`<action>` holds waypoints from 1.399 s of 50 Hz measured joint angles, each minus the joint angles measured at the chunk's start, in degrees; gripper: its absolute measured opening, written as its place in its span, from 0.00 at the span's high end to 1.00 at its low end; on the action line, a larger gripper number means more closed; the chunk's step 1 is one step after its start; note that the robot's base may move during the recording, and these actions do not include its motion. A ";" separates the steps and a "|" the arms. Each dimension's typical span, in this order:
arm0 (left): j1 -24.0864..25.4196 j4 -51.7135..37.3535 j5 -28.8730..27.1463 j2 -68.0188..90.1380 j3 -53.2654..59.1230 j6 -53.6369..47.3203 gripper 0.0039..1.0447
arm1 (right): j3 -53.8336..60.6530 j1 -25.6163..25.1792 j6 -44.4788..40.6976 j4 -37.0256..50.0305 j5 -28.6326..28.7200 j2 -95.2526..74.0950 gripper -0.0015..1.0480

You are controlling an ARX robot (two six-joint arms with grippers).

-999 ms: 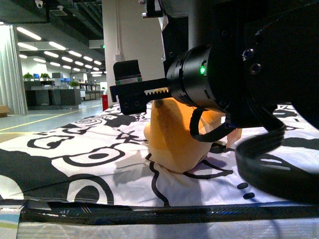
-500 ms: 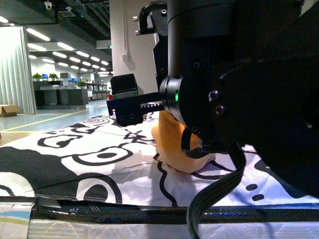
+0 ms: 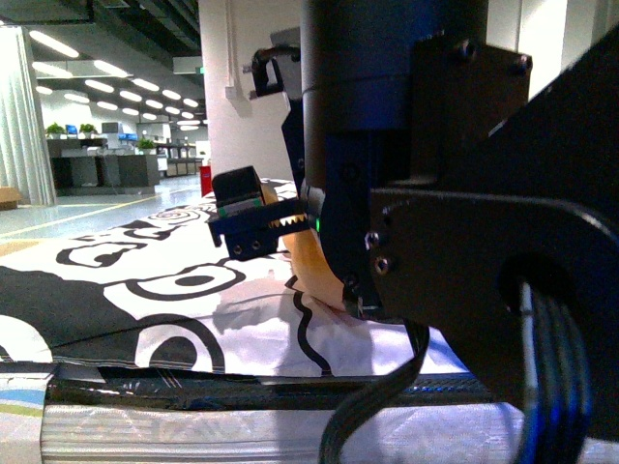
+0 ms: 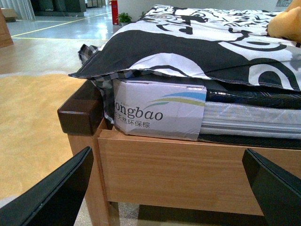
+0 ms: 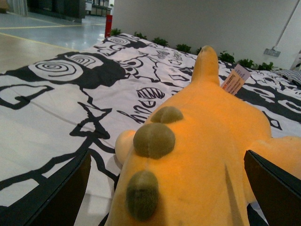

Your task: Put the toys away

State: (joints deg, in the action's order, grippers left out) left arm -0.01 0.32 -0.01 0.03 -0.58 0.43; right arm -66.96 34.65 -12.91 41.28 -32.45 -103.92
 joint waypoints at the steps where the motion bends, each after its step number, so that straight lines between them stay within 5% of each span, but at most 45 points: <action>1: 0.00 0.00 0.00 0.00 0.00 0.02 0.06 | 0.17 -0.09 -0.02 0.04 -0.02 -0.22 0.06; 16: 0.00 0.00 0.02 0.00 0.00 0.02 0.06 | 1.29 -1.77 -0.44 0.59 -1.20 -2.45 0.08; 34: 0.00 0.00 0.02 0.00 0.00 0.00 0.06 | 2.86 -4.24 4.44 -1.49 1.29 0.07 0.66; 46: 0.00 0.02 0.02 0.00 0.00 0.00 0.06 | 2.60 -6.08 8.90 -7.17 6.10 4.92 0.87; 62: 0.00 0.00 0.00 0.00 0.00 0.00 0.06 | -0.57 -12.22 12.04 -14.01 17.75 14.34 0.92; 70: 0.00 0.00 0.02 0.00 0.00 0.02 0.06 | -0.79 -19.21 16.48 -18.53 28.52 21.70 0.92</action>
State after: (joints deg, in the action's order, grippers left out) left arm -0.01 0.32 0.01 0.03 -0.58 0.45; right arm -67.75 15.44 3.57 22.74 -3.92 -82.21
